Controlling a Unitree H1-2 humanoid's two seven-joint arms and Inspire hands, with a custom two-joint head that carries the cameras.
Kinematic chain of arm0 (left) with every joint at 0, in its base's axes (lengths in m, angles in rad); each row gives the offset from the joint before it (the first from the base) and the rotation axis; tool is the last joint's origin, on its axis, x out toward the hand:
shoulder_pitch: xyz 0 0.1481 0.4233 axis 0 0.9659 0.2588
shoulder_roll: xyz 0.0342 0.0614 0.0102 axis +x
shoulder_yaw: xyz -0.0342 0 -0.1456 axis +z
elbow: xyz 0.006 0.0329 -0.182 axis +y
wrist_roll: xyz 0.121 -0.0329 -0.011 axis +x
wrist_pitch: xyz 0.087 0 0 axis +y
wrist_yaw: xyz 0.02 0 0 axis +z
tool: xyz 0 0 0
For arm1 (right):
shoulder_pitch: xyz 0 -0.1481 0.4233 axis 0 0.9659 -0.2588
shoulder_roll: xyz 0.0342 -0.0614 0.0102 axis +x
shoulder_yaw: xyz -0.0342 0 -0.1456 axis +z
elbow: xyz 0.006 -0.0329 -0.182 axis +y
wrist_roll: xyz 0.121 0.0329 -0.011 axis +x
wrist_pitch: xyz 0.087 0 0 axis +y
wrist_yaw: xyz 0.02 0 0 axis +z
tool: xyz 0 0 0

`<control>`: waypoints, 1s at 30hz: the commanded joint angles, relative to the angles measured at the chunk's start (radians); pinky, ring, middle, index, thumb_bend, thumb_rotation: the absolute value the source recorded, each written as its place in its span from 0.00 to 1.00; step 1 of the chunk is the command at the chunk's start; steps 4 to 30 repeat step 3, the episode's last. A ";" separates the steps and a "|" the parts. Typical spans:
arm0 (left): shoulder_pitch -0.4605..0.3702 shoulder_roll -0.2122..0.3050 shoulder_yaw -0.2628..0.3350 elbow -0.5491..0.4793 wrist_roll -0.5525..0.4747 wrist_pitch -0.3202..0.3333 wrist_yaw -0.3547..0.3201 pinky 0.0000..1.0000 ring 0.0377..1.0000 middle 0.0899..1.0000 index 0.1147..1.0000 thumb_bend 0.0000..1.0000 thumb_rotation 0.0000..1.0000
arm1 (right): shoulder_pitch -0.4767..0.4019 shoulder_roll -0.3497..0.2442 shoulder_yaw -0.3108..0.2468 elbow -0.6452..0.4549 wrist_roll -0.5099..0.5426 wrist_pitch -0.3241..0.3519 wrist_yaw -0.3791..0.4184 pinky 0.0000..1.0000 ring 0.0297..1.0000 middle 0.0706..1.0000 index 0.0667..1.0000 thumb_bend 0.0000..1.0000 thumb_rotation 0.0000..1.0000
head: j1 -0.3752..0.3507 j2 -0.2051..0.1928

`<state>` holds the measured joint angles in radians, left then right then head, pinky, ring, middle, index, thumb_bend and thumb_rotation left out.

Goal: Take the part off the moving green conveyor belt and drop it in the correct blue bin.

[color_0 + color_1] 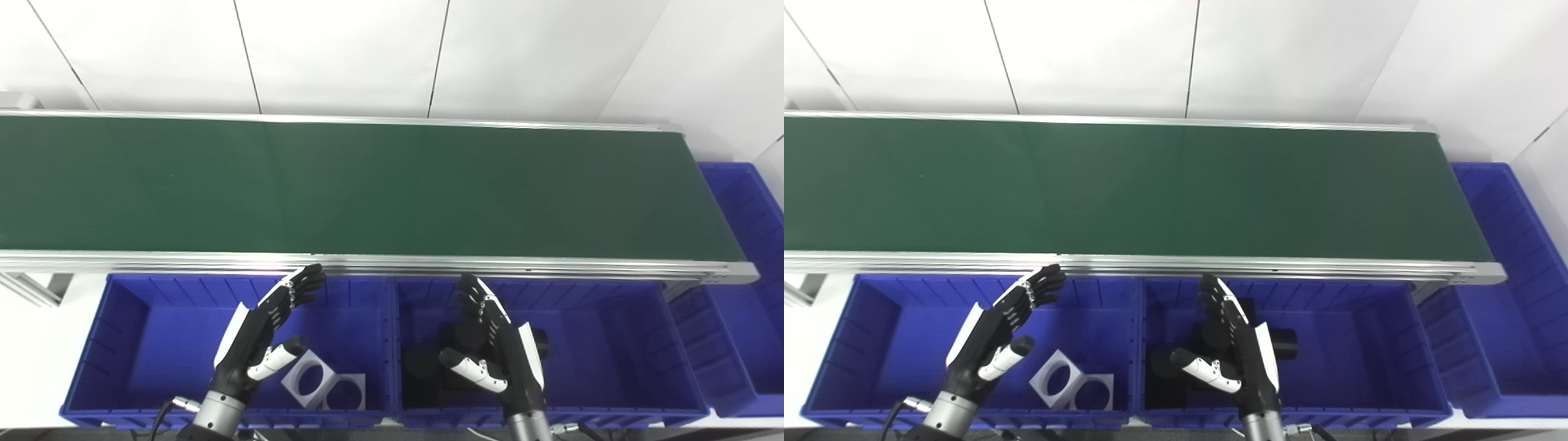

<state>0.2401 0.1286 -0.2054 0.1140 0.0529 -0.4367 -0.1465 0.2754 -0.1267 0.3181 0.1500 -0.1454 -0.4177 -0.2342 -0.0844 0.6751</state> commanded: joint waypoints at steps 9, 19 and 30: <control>-0.017 0.012 -0.028 0.016 0.004 -0.033 0.042 0.84 0.85 0.84 0.83 0.86 0.78 | -0.005 -0.006 -0.003 0.004 0.008 -0.052 -0.009 0.80 0.83 0.86 0.89 0.99 0.60 | 0.002 -0.011; -0.017 0.012 -0.028 0.016 0.004 -0.033 0.042 0.84 0.85 0.84 0.83 0.86 0.78 | -0.005 -0.006 -0.003 0.004 0.008 -0.052 -0.009 0.80 0.83 0.86 0.89 0.99 0.60 | 0.002 -0.011; -0.017 0.012 -0.028 0.016 0.004 -0.033 0.042 0.84 0.85 0.84 0.83 0.86 0.78 | -0.005 -0.006 -0.003 0.004 0.008 -0.052 -0.009 0.80 0.83 0.86 0.89 0.99 0.60 | 0.002 -0.011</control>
